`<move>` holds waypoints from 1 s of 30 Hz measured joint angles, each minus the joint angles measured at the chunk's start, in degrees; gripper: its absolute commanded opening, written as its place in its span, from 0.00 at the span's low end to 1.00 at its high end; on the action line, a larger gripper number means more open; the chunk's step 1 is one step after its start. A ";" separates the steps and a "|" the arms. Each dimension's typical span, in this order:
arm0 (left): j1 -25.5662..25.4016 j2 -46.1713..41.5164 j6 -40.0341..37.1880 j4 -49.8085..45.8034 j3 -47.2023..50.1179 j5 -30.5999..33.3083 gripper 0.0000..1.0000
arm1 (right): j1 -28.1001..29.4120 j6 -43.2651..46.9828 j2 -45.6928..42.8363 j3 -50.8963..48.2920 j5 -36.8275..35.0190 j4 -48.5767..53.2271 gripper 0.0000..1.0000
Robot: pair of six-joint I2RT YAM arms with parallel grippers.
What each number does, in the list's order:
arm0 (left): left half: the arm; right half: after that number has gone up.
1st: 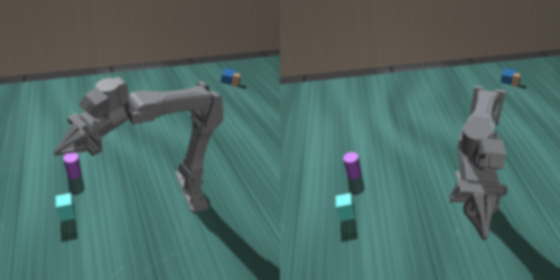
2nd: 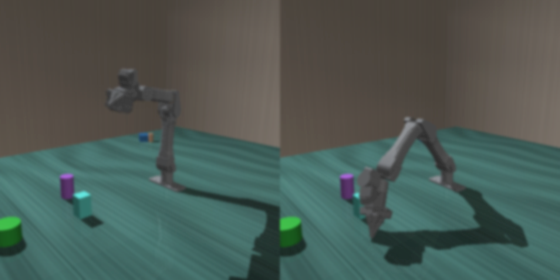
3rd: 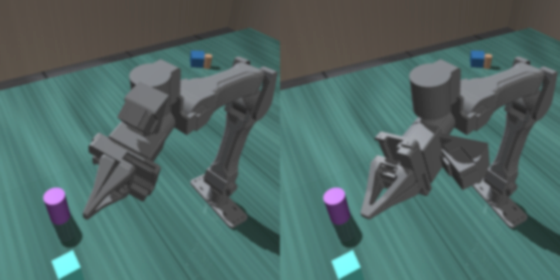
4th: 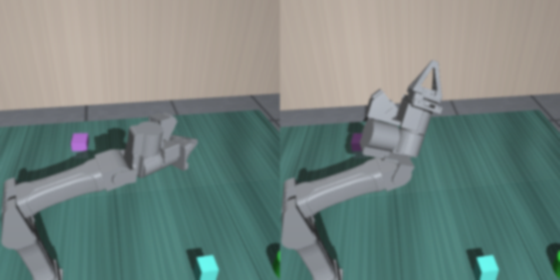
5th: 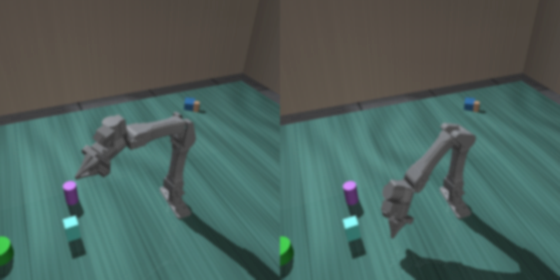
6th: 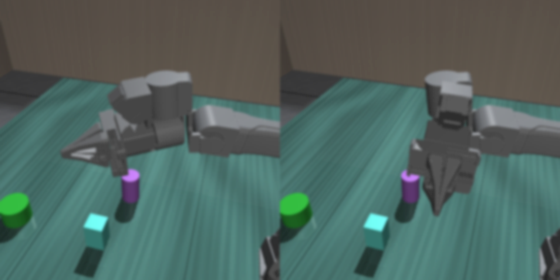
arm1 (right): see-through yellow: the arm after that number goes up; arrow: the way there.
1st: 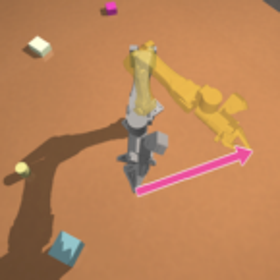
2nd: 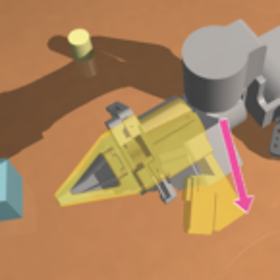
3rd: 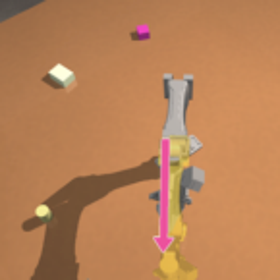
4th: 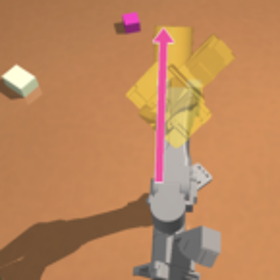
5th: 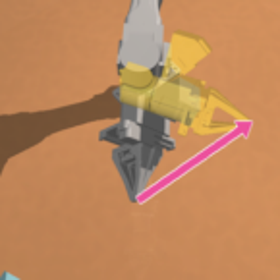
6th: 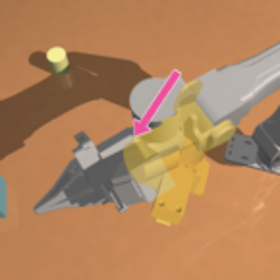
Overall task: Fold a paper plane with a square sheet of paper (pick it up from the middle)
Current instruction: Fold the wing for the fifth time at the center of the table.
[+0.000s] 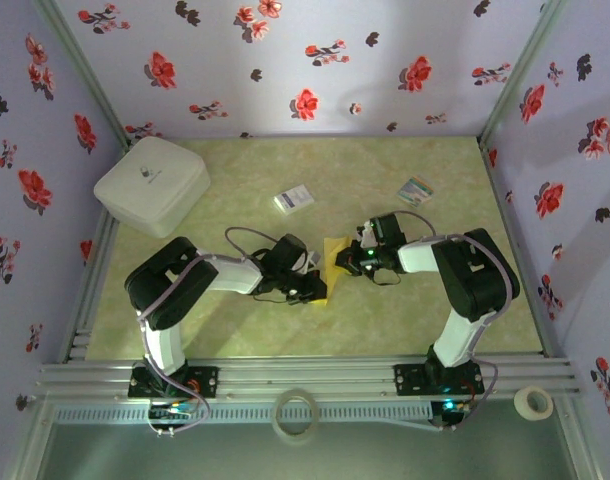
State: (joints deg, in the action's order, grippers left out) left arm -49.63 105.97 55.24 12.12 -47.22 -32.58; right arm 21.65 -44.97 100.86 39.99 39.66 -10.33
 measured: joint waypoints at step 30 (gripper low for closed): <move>-0.63 -1.53 -0.09 -0.94 0.83 0.90 0.07 | 0.48 0.04 -0.46 0.83 -1.73 2.64 0.10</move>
State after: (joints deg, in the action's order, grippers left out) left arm -50.26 104.44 55.16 11.18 -46.39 -31.68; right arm 22.13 -44.93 100.40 40.82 37.93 -7.68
